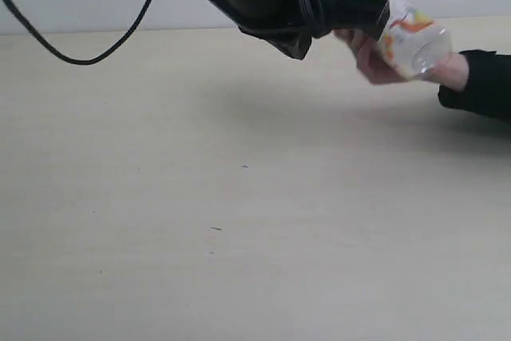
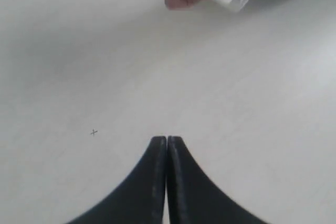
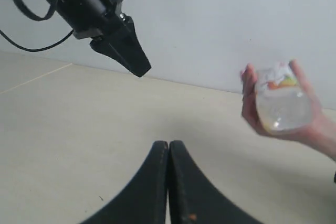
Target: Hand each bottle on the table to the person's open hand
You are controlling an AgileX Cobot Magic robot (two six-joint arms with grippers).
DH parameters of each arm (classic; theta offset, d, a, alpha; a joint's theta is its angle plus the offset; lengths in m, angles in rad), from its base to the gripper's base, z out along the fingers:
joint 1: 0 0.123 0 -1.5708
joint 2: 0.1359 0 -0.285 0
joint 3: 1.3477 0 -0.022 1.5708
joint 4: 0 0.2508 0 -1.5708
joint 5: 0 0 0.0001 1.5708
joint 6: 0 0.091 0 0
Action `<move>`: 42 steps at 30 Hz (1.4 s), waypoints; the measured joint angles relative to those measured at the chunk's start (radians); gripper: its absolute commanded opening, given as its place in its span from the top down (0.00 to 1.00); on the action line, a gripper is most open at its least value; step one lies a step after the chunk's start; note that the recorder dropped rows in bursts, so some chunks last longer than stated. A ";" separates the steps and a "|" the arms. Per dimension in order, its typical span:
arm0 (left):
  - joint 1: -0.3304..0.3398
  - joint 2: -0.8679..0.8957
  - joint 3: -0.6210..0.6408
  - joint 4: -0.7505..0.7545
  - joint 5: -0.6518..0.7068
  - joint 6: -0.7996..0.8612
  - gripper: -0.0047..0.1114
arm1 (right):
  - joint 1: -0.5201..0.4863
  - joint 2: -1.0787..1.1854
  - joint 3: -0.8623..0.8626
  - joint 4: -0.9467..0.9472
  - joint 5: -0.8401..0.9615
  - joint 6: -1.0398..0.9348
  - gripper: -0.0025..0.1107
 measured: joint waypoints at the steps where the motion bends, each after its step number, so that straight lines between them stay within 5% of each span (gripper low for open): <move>1: -0.005 -0.024 0.034 0.005 -0.032 0.002 0.94 | 0.000 0.000 0.000 0.000 0.000 0.000 0.98; 9: -0.098 -0.402 0.472 0.030 -0.444 0.024 0.94 | 0.000 0.000 0.000 0.000 0.000 0.000 0.98; 17: -0.121 -0.773 0.749 0.035 -0.567 0.028 0.94 | 0.000 0.000 0.000 0.000 0.000 0.000 0.98; 27: -0.121 -0.996 0.778 0.040 -0.551 0.028 0.94 | 0.000 0.000 0.000 0.000 0.000 0.000 0.98; 42: -0.095 -1.052 0.801 0.098 -0.503 -0.051 0.94 | 0.000 0.000 0.000 0.000 0.000 0.000 0.98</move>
